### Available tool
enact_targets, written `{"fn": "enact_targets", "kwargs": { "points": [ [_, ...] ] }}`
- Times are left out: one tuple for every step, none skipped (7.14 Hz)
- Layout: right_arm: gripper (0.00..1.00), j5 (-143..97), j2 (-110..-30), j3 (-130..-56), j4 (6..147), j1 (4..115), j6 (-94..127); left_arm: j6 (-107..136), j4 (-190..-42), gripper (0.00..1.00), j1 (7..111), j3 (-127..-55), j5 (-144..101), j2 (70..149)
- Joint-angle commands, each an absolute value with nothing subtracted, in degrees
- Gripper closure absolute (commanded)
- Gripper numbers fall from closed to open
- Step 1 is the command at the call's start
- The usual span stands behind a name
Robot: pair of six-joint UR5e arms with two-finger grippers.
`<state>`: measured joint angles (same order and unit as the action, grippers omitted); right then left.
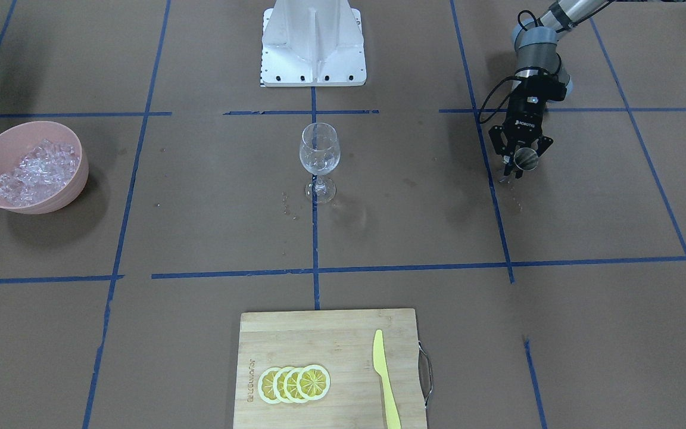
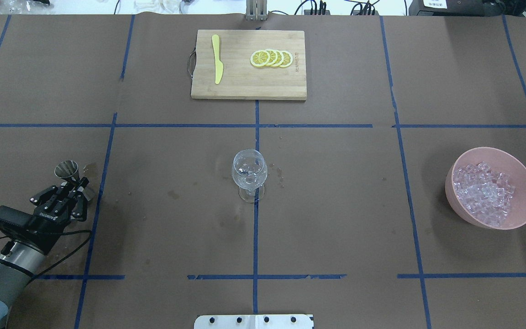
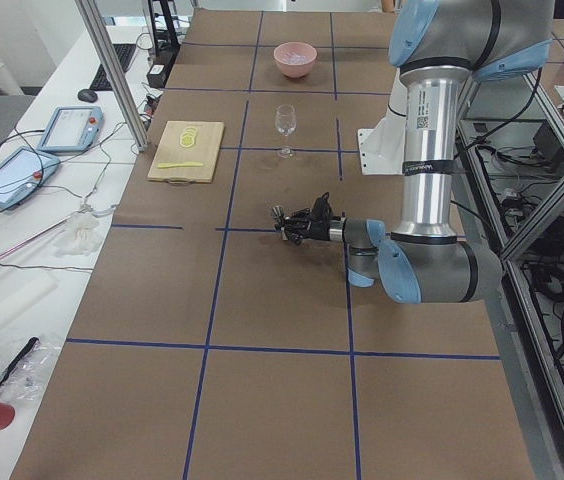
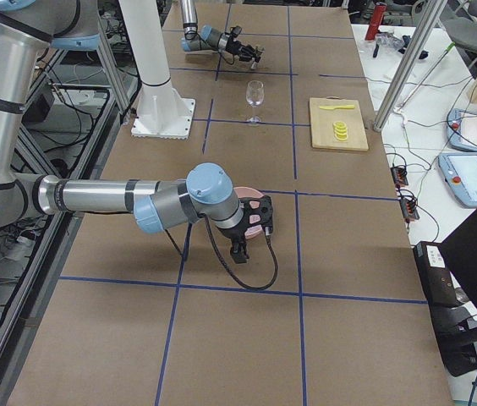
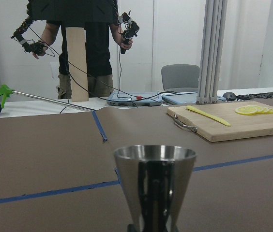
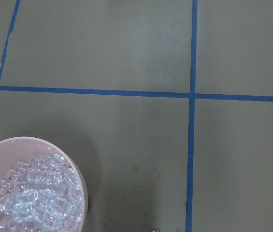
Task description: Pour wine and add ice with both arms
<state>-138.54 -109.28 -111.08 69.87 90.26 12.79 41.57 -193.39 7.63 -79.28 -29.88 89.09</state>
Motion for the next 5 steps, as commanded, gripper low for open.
{"fn": "enact_targets", "kwargs": {
  "points": [
    [0.00,-138.52,-109.34,-111.01,69.87,90.26,12.75,41.66,-193.36,0.80,7.56,-78.49,-29.88,89.73],
    [0.00,-138.52,-109.34,-111.09,69.87,90.26,12.74,41.66,-193.45,0.76,7.65,-78.40,-29.88,89.82],
    [0.00,-138.52,-109.25,-111.01,69.87,90.26,12.83,42.53,-193.45,0.71,7.65,-78.40,-29.71,89.82],
    [0.00,-138.52,-109.34,-111.01,69.87,90.26,12.83,42.71,-193.45,0.68,7.65,-78.40,-29.62,89.82],
    [0.00,-138.60,-109.25,-111.01,69.87,90.26,12.83,42.71,-193.53,0.67,7.65,-78.40,-29.45,89.82]
  ]
}}
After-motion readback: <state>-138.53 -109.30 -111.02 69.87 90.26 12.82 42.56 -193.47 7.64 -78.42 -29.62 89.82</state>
